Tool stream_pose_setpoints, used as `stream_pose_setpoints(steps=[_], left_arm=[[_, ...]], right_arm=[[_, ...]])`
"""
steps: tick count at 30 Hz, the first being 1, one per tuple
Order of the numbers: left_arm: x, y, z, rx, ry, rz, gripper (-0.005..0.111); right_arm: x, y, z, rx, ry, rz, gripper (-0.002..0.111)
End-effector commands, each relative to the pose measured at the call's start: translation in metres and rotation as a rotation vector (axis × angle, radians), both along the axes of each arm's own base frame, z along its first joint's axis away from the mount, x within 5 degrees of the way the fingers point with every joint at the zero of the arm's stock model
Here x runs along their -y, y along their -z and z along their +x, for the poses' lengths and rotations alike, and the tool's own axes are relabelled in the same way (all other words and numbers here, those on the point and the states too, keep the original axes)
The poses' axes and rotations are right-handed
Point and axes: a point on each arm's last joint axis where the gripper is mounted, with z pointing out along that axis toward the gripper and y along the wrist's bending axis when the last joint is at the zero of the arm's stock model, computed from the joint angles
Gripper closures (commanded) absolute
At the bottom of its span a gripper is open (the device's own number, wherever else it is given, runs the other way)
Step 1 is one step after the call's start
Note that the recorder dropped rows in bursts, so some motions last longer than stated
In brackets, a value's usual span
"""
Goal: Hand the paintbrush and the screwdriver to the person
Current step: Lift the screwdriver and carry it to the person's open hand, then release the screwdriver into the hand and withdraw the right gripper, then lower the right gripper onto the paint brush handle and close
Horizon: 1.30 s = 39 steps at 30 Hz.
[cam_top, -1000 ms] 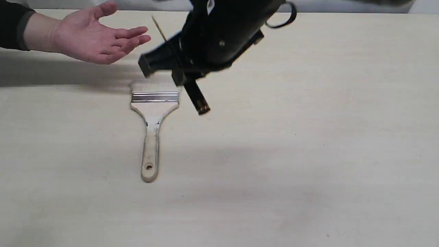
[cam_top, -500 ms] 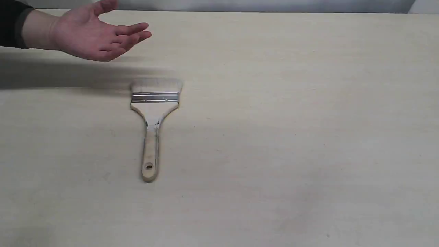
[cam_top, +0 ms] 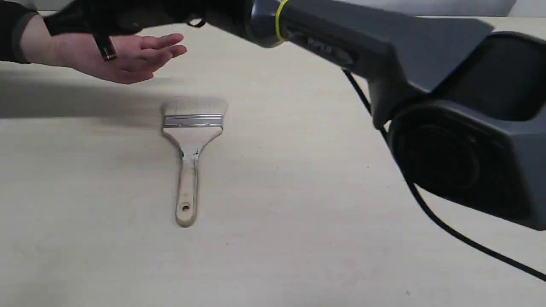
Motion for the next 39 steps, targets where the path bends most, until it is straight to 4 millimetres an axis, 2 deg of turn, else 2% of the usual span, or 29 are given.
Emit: stream_pose_setpoints(steps=[1, 5, 7, 12, 15, 18, 21, 25, 30, 34, 39], left_arm=[[0.001, 0.0, 0.0, 0.006, 0.009, -0.005, 0.107], [0.001, 0.0, 0.0, 0.008, 0.009, -0.002, 0.107], [0.001, 0.0, 0.0, 0.008, 0.009, -0.002, 0.107], [0.001, 0.0, 0.0, 0.008, 0.009, -0.002, 0.107], [0.001, 0.0, 0.0, 0.008, 0.009, -0.002, 0.107], [0.001, 0.0, 0.0, 0.008, 0.009, -0.002, 0.107], [0.001, 0.0, 0.0, 0.008, 0.009, -0.002, 0.107], [0.001, 0.0, 0.0, 0.008, 0.009, -0.002, 0.107], [0.001, 0.0, 0.0, 0.008, 0.009, -0.002, 0.107], [0.001, 0.0, 0.0, 0.004, 0.009, -0.006, 0.107], [0.001, 0.0, 0.0, 0.006, 0.009, -0.006, 0.107]], right_arm=[[-0.003, 0.01, 0.004, 0.008, 0.012, 0.017, 0.086], [-0.002, 0.01, 0.0, -0.039, 0.001, 0.0, 0.055], [0.0, 0.003, -0.003, -0.058, -0.016, -0.015, 0.049], [0.007, -0.034, -0.019, -0.15, -0.063, -0.042, 0.048], [0.015, -0.065, -0.034, -0.258, -0.068, -0.045, 0.048], [0.027, -0.088, -0.047, -0.346, -0.056, -0.093, 0.048], [0.04, -0.097, -0.055, -0.416, 0.002, -0.168, 0.048], [0.057, -0.09, -0.059, -0.508, 0.119, -0.334, 0.048], [0.058, -0.075, -0.056, -0.529, 0.159, -0.37, 0.048], [0.057, -0.058, -0.052, -0.55, 0.181, -0.406, 0.048], [0.051, -0.022, -0.044, -0.598, 0.217, -0.459, 0.048]])
